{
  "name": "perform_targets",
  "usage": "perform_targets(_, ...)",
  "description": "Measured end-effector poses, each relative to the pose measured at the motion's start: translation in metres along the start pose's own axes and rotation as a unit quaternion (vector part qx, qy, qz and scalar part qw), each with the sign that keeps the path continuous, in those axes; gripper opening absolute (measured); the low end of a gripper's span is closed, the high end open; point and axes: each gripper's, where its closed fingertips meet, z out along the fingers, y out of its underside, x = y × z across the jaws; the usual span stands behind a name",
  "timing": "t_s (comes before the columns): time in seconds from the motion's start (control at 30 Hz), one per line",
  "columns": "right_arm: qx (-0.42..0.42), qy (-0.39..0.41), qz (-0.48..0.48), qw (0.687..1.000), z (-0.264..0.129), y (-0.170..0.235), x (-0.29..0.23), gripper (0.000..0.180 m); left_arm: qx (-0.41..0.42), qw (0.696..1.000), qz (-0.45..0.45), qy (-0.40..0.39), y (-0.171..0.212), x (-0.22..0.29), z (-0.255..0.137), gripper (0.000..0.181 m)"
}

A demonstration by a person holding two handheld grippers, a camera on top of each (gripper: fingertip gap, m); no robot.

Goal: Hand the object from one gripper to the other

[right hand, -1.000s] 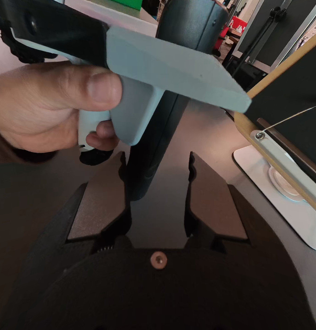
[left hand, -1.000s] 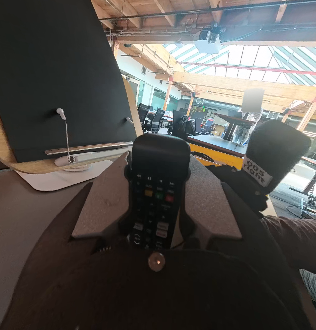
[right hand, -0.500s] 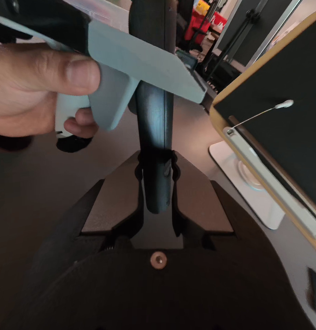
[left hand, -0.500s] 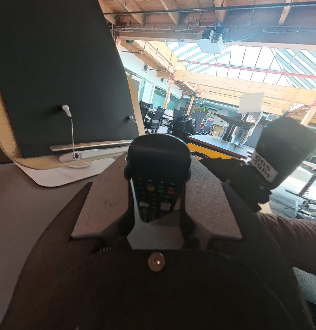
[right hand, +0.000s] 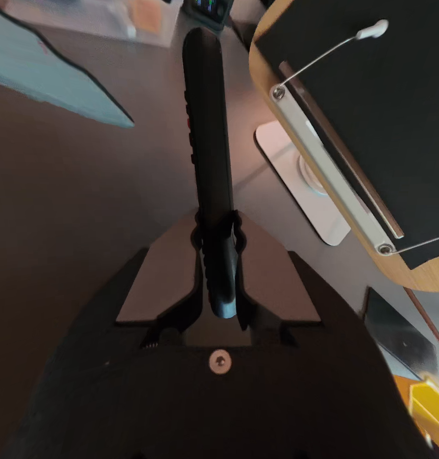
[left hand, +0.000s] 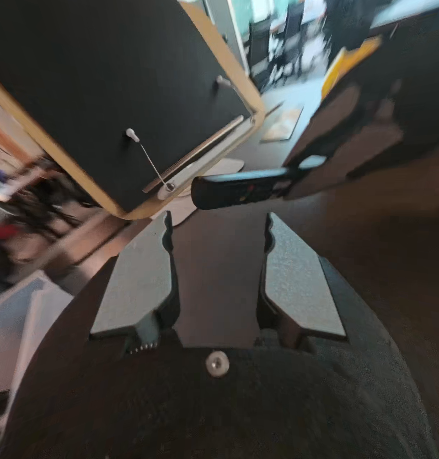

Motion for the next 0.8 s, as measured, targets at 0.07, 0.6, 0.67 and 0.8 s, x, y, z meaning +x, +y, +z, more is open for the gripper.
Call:
perform_targets(0.07,-0.018,0.013,-0.031,0.999,0.000,0.002,-0.001,0.020,-0.022,0.994,0.102,-0.019,0.006,0.011,0.005,0.067)
perform_targets(0.6,0.057,0.054,-0.202,0.976,-0.015,-0.034,-0.029,0.022,-0.066,0.960,0.264,-0.065,0.017,0.022,0.014,0.029)
perform_targets(0.67,0.105,0.068,-0.169,0.978,-0.022,-0.047,-0.021,0.041,-0.059,0.978,0.195,-0.046,0.020,0.019,0.015,0.028)
perform_targets(0.8,0.204,0.038,-0.006,0.978,-0.054,-0.065,0.010,0.050,-0.041,0.999,0.020,0.001,0.026,0.012,0.015,0.024)
